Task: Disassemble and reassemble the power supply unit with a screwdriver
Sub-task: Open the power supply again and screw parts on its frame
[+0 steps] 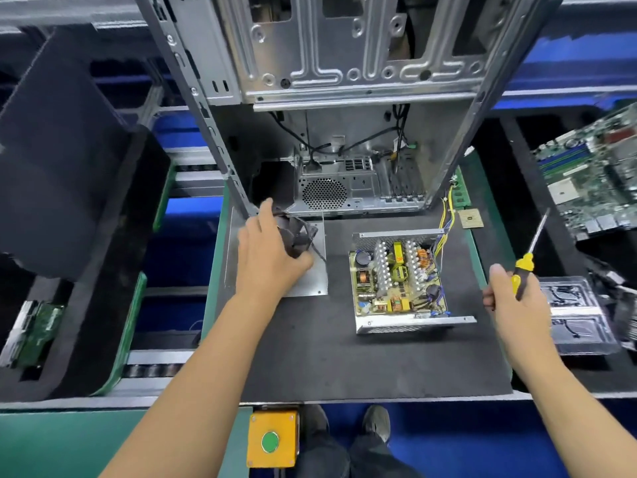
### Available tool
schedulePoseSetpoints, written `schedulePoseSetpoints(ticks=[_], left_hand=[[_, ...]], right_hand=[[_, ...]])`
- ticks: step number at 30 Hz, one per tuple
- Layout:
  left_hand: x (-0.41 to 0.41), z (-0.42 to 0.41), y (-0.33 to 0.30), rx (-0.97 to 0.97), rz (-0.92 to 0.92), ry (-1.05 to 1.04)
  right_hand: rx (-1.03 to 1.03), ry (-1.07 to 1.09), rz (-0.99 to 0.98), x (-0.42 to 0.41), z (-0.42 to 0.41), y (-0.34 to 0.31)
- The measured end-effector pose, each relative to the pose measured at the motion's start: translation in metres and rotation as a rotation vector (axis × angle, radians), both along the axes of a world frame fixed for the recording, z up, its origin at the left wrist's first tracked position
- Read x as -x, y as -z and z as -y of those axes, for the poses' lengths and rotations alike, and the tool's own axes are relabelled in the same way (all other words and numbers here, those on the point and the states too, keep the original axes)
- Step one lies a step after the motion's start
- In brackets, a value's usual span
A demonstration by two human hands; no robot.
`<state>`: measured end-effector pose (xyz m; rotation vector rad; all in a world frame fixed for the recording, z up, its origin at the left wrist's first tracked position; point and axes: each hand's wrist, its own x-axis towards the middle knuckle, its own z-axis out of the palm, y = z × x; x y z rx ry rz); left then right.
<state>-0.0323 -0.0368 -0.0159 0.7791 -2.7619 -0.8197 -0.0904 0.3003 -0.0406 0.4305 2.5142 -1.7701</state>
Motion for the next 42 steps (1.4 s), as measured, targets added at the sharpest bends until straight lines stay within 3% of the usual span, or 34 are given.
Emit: schedulePoseSetpoints(ticks=[4,7,11,14,20,24,30,36,42], left_hand=[[-0.008,-0.026,-0.037,-0.011,-0.431,0.031],[-0.004,-0.058,-0.055,-0.121,-0.538,0.149],[0.004,-0.096,-0.052,-0.227,-0.631,0.258],[0.005,-0.112,-0.044,-0.48,-0.553,0.266],[-0.003,-0.112,-0.022,-0.596,-0.343,0.427],[-0.017,-0.098,-0.011,-0.384,-0.238,0.546],[-0.039,-0.088,0.001,-0.376,0.056,0.669],[-0.039,-0.096,0.004,-0.179,0.137,0.677],[-0.036,-0.109,0.004,-0.028,0.129,0.722]], right_hand=[[-0.041,-0.162,-0.138,-0.003,0.026,-0.057],[0.191,-0.495,-0.121,-0.002,0.056,-0.098],[0.224,-0.744,-0.001,0.002,0.059,-0.121],[0.163,-0.757,0.033,0.009,0.04,-0.124],[-0.1,-0.733,0.011,0.02,0.031,-0.097],[-0.147,-0.861,0.101,0.017,0.028,-0.08],[-0.518,-1.135,0.105,0.01,0.03,-0.061],[-0.321,-1.087,0.218,0.019,0.003,-0.073],[-0.394,-0.999,0.124,0.013,-0.029,-0.066]])
